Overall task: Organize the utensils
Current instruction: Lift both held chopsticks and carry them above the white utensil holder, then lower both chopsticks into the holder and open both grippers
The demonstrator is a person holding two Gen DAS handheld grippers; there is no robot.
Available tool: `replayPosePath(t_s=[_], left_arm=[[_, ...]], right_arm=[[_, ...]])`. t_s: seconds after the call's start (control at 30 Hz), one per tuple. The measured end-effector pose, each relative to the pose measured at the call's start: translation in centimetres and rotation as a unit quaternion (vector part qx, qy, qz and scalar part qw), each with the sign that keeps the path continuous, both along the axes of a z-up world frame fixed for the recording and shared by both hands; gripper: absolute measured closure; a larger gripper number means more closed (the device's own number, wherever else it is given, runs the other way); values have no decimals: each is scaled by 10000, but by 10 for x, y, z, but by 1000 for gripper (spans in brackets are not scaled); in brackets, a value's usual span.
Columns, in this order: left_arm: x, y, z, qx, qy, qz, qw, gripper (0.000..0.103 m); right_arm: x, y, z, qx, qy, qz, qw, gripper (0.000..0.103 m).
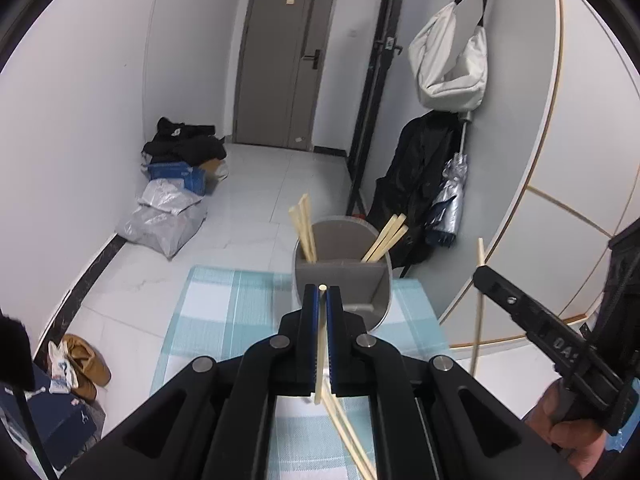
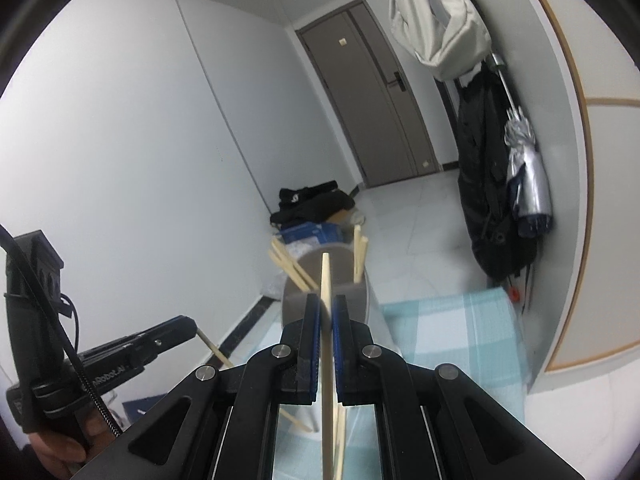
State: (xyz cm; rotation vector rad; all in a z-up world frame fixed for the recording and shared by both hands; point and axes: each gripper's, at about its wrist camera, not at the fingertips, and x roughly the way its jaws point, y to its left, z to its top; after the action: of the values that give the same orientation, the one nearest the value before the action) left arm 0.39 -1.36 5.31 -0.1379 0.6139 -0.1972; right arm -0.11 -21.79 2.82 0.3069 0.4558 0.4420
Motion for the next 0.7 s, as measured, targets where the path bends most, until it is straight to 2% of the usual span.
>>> replayPosePath(t_s=[0.4,0.7], left_arm=[[24,-1,58,-161,-284,-322,9989,102],[57,4,97,-388,-454,-498,9970,102]], right_arm=[[37,5,54,175,-405,55,9990,98],[86,17,97,189,-869,-69,9960,98]])
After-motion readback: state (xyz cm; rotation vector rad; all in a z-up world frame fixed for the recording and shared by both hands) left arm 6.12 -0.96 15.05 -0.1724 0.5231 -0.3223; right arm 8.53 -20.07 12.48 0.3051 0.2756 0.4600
